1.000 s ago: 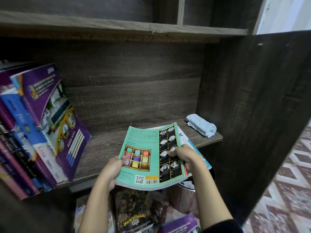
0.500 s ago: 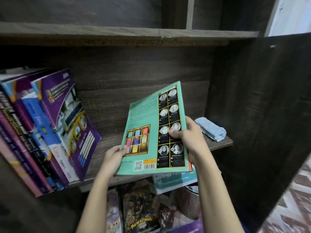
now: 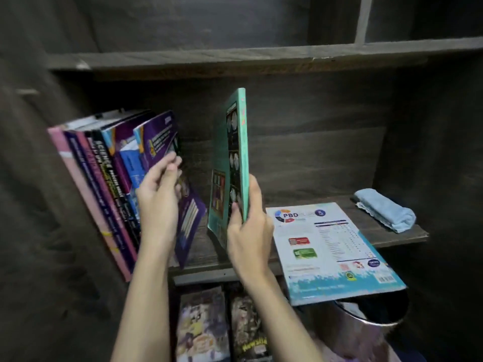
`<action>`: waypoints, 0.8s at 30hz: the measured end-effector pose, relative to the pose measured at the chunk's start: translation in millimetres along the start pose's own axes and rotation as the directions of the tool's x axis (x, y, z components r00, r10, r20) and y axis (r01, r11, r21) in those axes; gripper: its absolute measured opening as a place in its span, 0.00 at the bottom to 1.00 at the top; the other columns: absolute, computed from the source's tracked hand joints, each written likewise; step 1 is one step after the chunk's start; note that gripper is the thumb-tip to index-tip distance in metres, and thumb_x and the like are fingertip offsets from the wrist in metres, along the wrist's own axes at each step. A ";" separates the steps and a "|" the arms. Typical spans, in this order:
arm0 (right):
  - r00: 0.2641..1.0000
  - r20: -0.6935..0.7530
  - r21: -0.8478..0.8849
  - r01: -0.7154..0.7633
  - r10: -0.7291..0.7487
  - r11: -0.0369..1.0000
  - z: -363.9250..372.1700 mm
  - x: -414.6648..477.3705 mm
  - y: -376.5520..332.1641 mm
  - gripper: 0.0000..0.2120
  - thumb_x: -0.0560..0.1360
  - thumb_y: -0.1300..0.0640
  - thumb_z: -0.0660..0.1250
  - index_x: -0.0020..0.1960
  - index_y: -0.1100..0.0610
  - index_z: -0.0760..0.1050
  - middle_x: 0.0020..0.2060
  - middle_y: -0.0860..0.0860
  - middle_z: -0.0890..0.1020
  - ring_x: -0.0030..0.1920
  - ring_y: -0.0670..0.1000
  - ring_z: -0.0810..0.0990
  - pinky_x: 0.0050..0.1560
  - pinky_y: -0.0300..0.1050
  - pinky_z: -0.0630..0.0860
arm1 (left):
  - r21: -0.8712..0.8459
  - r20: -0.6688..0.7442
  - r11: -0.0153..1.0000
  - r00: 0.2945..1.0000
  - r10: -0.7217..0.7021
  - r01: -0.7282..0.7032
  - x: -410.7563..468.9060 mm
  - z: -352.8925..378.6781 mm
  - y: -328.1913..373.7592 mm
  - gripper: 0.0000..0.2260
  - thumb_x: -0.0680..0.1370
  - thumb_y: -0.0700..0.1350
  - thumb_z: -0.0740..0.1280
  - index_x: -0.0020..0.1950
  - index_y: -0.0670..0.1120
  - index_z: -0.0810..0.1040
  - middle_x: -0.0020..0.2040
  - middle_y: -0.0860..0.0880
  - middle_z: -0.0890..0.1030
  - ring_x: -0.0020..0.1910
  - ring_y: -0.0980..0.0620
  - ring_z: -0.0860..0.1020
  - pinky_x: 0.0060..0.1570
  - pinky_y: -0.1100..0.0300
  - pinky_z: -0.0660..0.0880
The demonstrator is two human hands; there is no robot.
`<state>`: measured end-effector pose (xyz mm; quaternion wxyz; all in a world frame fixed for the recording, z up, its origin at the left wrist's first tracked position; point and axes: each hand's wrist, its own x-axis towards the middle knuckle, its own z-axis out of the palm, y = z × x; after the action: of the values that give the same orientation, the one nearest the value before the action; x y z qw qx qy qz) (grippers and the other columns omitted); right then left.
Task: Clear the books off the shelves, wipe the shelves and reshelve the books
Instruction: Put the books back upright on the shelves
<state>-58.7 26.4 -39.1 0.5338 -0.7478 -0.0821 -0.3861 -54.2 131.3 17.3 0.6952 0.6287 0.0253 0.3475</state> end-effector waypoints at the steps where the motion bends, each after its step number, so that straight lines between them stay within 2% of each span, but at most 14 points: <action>1: 0.998 -0.018 -0.003 0.055 -0.055 0.999 9.4 -5.7 1.2 0.29 0.73 0.65 0.64 0.73 0.52 0.65 0.49 0.57 0.84 0.41 0.60 0.82 0.41 0.47 0.71 | -0.024 0.004 1.000 1.000 0.016 -0.016 -1.4 -1.7 8.2 0.10 0.81 0.44 0.60 0.61 0.52 0.75 0.59 0.54 0.79 0.60 0.58 0.76 0.57 0.64 0.73; 4: 0.990 -0.049 0.016 0.134 -0.133 0.991 34.8 -21.6 -1.6 0.30 0.70 0.65 0.63 0.70 0.51 0.63 0.51 0.56 0.84 0.39 0.57 0.80 0.37 0.45 0.69 | -0.047 0.040 0.998 0.999 0.032 -0.030 -1.8 -12.0 20.1 0.10 0.80 0.46 0.62 0.59 0.56 0.74 0.59 0.57 0.79 0.60 0.60 0.76 0.58 0.63 0.73; 9: 0.976 -0.055 0.033 0.214 -0.212 0.976 56.9 -39.5 0.8 0.27 0.71 0.62 0.57 0.69 0.51 0.64 0.58 0.52 0.82 0.40 0.55 0.80 0.36 0.42 0.70 | -0.011 0.145 0.999 0.989 -0.040 0.042 -2.1 -27.2 17.8 0.13 0.78 0.47 0.64 0.61 0.58 0.72 0.58 0.59 0.78 0.61 0.59 0.75 0.60 0.62 0.72; 11: 0.968 -0.039 0.025 0.250 -0.249 0.968 62.8 -45.3 2.7 0.27 0.70 0.63 0.57 0.69 0.52 0.65 0.59 0.52 0.81 0.44 0.51 0.79 0.35 0.39 0.70 | -0.020 0.160 0.998 0.986 -0.056 0.060 -0.9 -33.7 19.6 0.17 0.76 0.50 0.65 0.65 0.58 0.70 0.61 0.58 0.77 0.62 0.61 0.74 0.63 0.59 0.71; 13: 0.962 0.000 0.004 0.273 -0.273 0.962 68.9 -51.2 5.8 0.28 0.70 0.63 0.57 0.70 0.52 0.63 0.60 0.52 0.81 0.47 0.50 0.80 0.35 0.39 0.70 | 0.000 0.193 0.999 0.980 -0.045 0.046 -0.9 -38.1 21.8 0.27 0.72 0.51 0.68 0.71 0.55 0.67 0.66 0.55 0.74 0.63 0.62 0.73 0.64 0.57 0.71; 15: 0.960 0.056 -0.002 0.274 -0.273 0.962 74.4 -57.5 9.3 0.30 0.70 0.62 0.57 0.71 0.50 0.60 0.60 0.52 0.80 0.49 0.51 0.82 0.34 0.39 0.71 | 0.133 0.215 0.989 0.976 0.033 -0.063 -2.5 -40.0 21.1 0.32 0.71 0.46 0.72 0.72 0.54 0.65 0.65 0.57 0.73 0.58 0.68 0.74 0.59 0.67 0.73; 16: 0.960 0.082 0.000 0.270 -0.269 0.963 76.9 -60.4 11.0 0.31 0.70 0.62 0.56 0.72 0.49 0.58 0.60 0.52 0.81 0.49 0.52 0.82 0.35 0.40 0.71 | 0.243 0.220 0.959 0.971 0.090 -0.144 -2.5 -40.4 19.0 0.32 0.71 0.43 0.74 0.72 0.54 0.65 0.63 0.58 0.73 0.55 0.72 0.74 0.55 0.72 0.73; 18: 0.958 0.125 0.003 0.258 -0.257 0.966 81.1 -65.3 14.3 0.33 0.69 0.63 0.56 0.73 0.48 0.56 0.60 0.53 0.81 0.49 0.52 0.83 0.37 0.40 0.72 | 0.410 0.219 0.879 0.962 0.165 -0.244 -0.1 -42.4 13.9 0.31 0.72 0.39 0.72 0.72 0.52 0.66 0.59 0.59 0.75 0.49 0.76 0.74 0.52 0.78 0.70; 20: 0.960 0.170 0.020 0.224 -0.224 0.974 82.8 -66.3 18.7 0.35 0.69 0.63 0.57 0.73 0.45 0.55 0.61 0.52 0.80 0.50 0.53 0.82 0.43 0.41 0.72 | 0.484 0.225 0.828 0.955 0.194 -0.283 2.0 -44.9 11.0 0.28 0.72 0.38 0.71 0.71 0.50 0.68 0.59 0.58 0.77 0.50 0.73 0.75 0.54 0.77 0.70; 22: 0.945 0.291 0.073 0.135 -0.151 0.988 81.6 -61.9 22.8 0.37 0.70 0.66 0.60 0.72 0.40 0.53 0.64 0.52 0.78 0.55 0.56 0.80 0.51 0.43 0.71 | 0.572 0.228 0.753 0.945 0.233 -0.324 1.6 -46.1 10.7 0.24 0.72 0.40 0.71 0.67 0.49 0.73 0.56 0.59 0.77 0.52 0.65 0.76 0.53 0.77 0.69; 24: 0.861 0.503 0.107 0.021 -0.073 0.994 79.3 -53.7 28.1 0.41 0.72 0.64 0.65 0.71 0.34 0.47 0.68 0.49 0.74 0.61 0.56 0.77 0.57 0.44 0.70 | 0.652 0.198 0.674 0.936 0.290 -0.346 2.5 -48.0 8.6 0.22 0.71 0.41 0.73 0.65 0.47 0.76 0.54 0.56 0.74 0.53 0.61 0.72 0.54 0.73 0.66</action>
<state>-41.8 98.5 -105.9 0.5201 -0.7935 -0.2563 -0.1850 -78.9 173.4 16.0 0.3469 0.8459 0.0132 0.4049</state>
